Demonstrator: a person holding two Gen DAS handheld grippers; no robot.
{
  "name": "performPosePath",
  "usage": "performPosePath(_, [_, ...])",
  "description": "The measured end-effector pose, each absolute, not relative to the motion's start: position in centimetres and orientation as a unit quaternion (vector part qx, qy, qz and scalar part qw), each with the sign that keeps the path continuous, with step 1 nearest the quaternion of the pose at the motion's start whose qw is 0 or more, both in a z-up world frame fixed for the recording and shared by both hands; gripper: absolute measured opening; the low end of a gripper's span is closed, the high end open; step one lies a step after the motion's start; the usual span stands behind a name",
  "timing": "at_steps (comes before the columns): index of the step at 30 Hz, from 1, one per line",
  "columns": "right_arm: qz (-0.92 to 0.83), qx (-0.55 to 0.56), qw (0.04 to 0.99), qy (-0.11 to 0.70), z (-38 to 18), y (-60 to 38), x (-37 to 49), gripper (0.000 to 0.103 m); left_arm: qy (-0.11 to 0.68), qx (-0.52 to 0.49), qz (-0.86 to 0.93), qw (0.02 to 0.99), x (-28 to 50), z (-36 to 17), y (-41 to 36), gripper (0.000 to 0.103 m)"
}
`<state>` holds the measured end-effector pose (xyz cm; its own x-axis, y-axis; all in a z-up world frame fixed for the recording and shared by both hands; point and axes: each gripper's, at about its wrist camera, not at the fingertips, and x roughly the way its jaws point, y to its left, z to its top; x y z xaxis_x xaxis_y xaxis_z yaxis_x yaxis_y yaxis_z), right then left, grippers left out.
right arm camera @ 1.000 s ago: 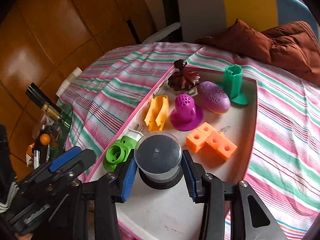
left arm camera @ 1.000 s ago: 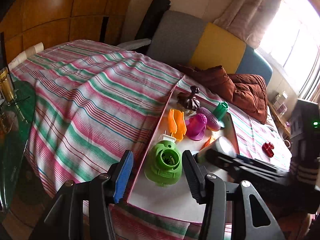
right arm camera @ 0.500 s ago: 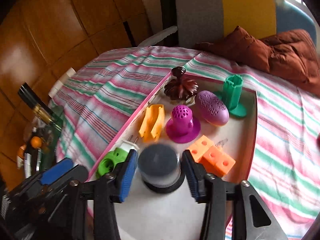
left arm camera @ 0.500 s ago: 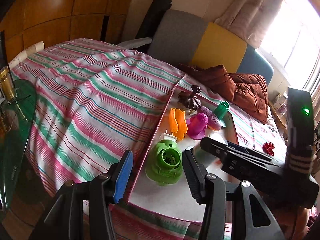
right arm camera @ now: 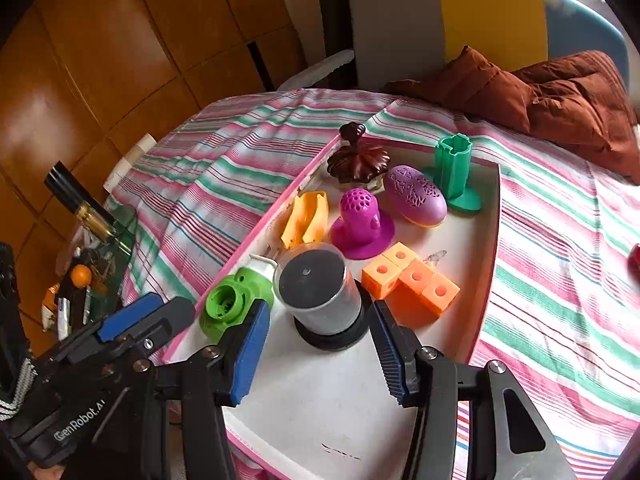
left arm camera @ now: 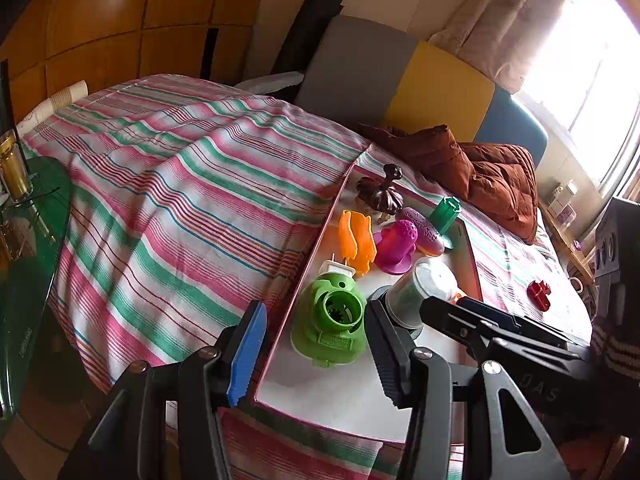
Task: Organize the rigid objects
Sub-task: 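Carry the canister over the tray and lower it with the right tool, then move the open right tool away from the tray toward the red toys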
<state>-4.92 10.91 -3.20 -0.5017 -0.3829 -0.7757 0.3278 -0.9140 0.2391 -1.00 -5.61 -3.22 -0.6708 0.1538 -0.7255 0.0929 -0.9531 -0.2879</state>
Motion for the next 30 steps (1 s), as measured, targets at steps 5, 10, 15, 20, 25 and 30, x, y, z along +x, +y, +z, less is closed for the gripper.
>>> performPosePath(5, [-0.869,0.454,0.197,-0.01,-3.2,10.8,-4.4,0.053,-0.153,-0.409,0.899,0.018,-1.1,-3.4,-5.6,0.051])
performPosePath(10, [-0.873,0.45,0.187,0.0,-3.0,11.2,-4.2,0.053,-0.148,-0.409,0.9,0.025,-1.0,-3.4,-5.2,0.051])
performPosePath(15, [-0.875,0.45,0.176,-0.004,-3.0,12.1,-4.0,0.053,-0.145,-0.408,0.901,0.044,-0.9,-3.4,-4.6,0.051])
performPosePath(20, [-0.88,0.447,0.161,-0.012,-2.6,14.0,-3.7,0.053,-0.135,-0.407,0.901,0.06,-0.7,-3.3,-3.8,0.051])
performPosePath(25, [-0.884,0.446,0.14,-0.02,-2.5,16.4,-3.4,0.053,-0.121,-0.403,0.903,0.086,-0.4,-3.2,-2.7,0.051])
performPosePath(30, [-0.888,0.444,0.113,-0.035,-2.6,19.6,-3.1,0.053,-0.115,-0.403,0.901,0.111,0.0,-3.0,-1.4,0.051])
